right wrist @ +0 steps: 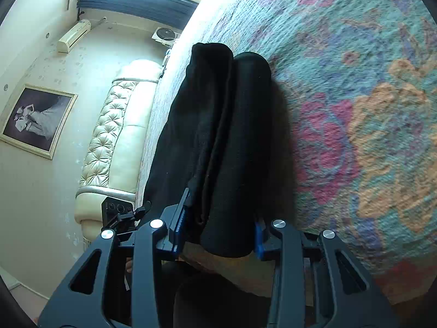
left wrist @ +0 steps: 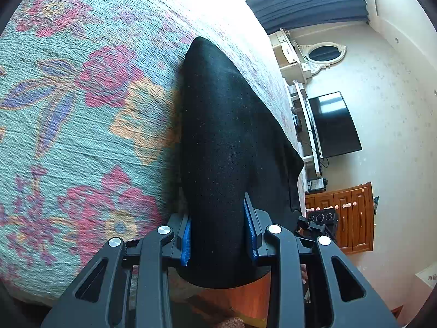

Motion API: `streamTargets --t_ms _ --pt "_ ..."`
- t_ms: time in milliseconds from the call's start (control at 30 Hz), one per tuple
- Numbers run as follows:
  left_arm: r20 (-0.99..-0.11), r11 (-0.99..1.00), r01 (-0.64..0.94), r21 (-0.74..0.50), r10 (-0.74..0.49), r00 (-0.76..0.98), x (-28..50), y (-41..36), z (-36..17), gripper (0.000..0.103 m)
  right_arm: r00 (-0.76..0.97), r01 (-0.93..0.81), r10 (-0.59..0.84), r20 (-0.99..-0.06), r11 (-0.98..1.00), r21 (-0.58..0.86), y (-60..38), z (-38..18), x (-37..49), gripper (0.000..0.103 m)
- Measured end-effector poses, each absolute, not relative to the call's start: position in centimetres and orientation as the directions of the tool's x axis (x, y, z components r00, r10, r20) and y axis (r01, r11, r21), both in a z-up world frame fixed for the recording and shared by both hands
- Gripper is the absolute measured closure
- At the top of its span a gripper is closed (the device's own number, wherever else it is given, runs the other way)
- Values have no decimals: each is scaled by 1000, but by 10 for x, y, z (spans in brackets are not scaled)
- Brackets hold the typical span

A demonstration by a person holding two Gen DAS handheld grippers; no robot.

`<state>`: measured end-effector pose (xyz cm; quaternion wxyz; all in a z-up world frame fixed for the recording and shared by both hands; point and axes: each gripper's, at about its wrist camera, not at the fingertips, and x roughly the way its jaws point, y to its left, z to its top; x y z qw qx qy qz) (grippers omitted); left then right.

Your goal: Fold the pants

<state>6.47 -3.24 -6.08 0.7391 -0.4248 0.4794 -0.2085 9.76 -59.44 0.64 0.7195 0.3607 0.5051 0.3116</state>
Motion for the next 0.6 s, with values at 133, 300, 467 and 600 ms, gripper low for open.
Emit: streamTargets --t_ms 133,300,467,600 --pt "-528 536 -134 -833 -700 481 63 -14 -63 72 274 -106 833 -481 523 846 -570 8 115 66" --pt "-545 546 -166 -821 -664 512 55 12 -59 72 222 -128 859 -462 496 859 -531 5 137 66" --pt "-562 556 -182 -811 -651 511 50 27 -61 70 163 -153 859 -486 508 848 -508 -5 143 66" --pt "-570 569 -170 -805 -660 489 53 22 -60 62 150 -110 865 -479 496 861 -518 -17 138 59"
